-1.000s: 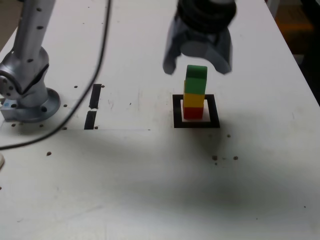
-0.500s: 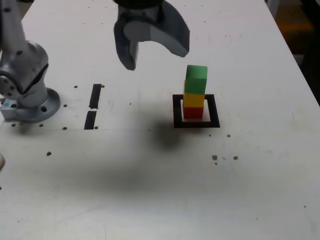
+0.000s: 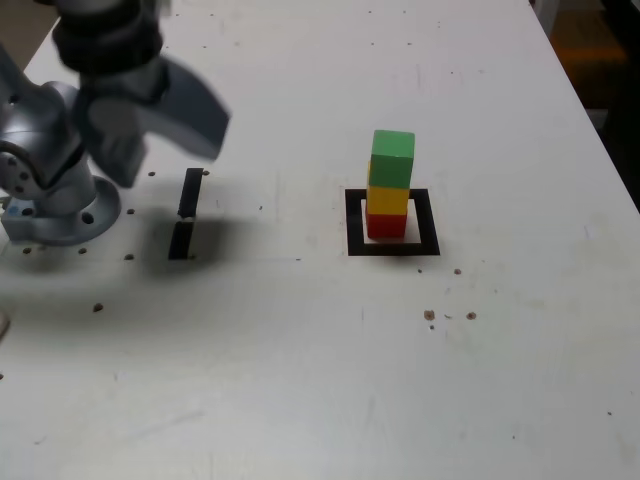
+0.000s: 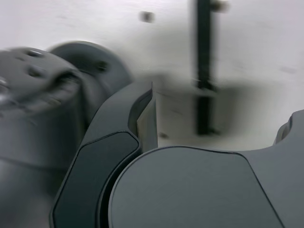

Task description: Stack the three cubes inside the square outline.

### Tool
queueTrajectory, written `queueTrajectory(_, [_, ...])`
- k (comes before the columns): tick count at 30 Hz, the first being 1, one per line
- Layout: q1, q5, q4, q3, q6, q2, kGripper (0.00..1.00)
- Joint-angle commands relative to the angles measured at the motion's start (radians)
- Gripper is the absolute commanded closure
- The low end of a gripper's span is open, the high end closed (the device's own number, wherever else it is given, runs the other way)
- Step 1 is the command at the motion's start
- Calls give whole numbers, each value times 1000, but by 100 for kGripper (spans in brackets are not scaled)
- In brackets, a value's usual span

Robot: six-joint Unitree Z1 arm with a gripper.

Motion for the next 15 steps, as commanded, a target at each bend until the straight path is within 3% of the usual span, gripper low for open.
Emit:
queueTrajectory(1, [2,-2,-27,30,8,18,0])
queueTrajectory(7, [2,1,-71,27,17,132,0])
queueTrajectory(15, [10,11,-92,47,24,211,1])
